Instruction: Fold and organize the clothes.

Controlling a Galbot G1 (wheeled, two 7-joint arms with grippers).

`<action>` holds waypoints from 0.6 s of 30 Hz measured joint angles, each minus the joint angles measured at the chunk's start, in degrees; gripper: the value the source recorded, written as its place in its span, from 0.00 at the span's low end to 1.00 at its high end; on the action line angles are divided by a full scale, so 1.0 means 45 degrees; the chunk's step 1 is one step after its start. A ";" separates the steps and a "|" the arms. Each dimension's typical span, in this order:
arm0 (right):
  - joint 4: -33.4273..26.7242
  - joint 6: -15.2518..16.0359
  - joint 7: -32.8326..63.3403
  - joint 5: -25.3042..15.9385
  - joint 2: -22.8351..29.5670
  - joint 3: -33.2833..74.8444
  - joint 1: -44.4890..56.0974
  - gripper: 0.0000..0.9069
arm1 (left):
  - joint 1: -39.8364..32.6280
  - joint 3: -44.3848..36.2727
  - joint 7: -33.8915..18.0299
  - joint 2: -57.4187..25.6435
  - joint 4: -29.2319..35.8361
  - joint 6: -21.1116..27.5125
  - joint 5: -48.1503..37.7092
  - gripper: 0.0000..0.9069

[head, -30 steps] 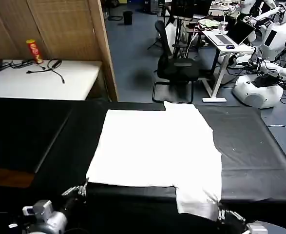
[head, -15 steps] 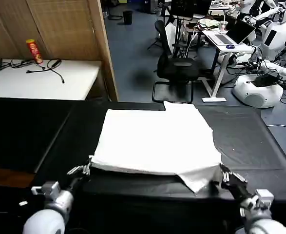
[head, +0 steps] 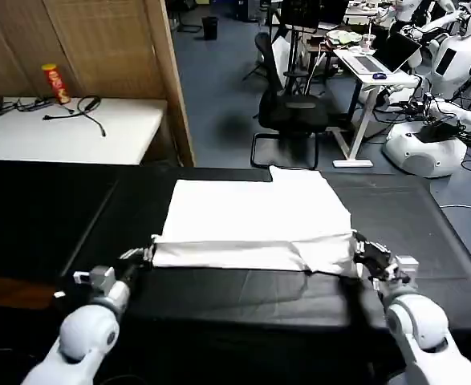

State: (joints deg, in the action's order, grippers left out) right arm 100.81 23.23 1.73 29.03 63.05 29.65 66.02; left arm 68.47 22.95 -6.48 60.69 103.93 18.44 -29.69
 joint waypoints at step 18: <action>0.2895 0.0197 -0.0635 -0.0299 -0.0528 0.1452 0.3884 0.83 | 0.1355 0.0605 0.0354 -0.0413 0.0788 0.0455 -0.0364 0.97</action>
State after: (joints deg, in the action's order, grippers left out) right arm 113.84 24.11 -1.13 27.68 60.68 36.18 83.50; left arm 74.56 25.68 -4.89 58.83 107.47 20.49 -31.33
